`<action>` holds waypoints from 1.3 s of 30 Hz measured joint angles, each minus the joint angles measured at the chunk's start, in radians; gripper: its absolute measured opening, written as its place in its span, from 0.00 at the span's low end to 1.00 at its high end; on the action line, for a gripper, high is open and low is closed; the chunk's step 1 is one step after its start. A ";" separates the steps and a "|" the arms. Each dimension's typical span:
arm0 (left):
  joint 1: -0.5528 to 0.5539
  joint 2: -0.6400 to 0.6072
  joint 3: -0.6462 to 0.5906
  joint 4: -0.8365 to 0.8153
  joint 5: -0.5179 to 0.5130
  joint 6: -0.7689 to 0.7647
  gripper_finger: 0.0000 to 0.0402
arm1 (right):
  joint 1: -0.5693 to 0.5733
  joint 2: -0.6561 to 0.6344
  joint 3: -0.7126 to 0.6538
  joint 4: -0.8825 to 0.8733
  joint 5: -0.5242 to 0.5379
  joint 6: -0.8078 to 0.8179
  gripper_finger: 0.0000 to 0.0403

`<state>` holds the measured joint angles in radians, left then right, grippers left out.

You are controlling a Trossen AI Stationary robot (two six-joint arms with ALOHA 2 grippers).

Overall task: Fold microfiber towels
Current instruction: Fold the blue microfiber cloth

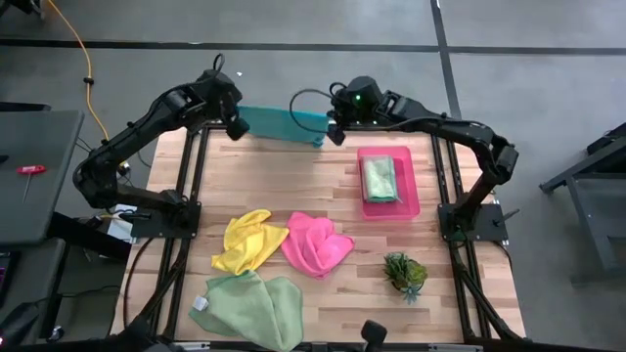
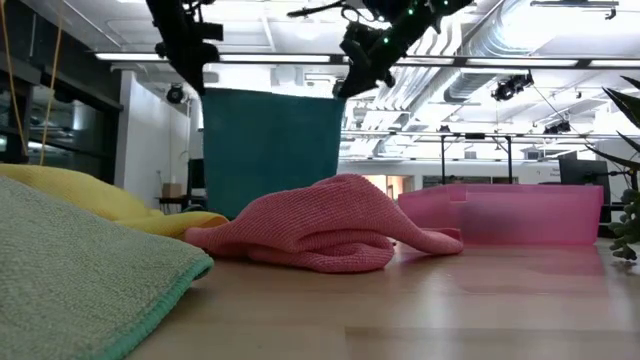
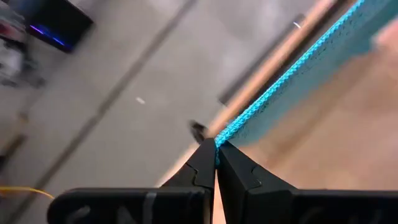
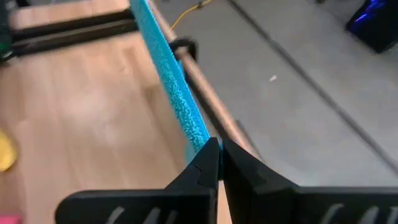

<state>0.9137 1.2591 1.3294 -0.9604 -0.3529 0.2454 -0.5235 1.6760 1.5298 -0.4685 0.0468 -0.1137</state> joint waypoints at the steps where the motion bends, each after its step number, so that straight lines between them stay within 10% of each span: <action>1: -0.005 0.000 -0.009 -0.029 0.026 -0.023 0.00 | 0.003 0.000 -0.010 -0.001 -0.017 0.001 0.00; 11: -0.074 -0.046 -0.072 -0.199 0.240 -0.156 0.00 | 0.027 -0.010 0.004 -0.035 -0.059 -0.026 0.00; 23: 0.087 0.023 -0.062 0.197 0.181 -0.096 0.00 | -0.150 -0.007 0.049 0.018 -0.089 -0.042 0.00; 39: 0.035 0.074 0.167 0.102 -0.055 0.127 0.00 | -0.069 0.012 0.096 -0.032 0.031 -0.138 0.00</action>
<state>0.9482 1.3334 1.4960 -0.8588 -0.4083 0.3723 -0.5923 1.6877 1.6262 -0.5003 0.0774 -0.2514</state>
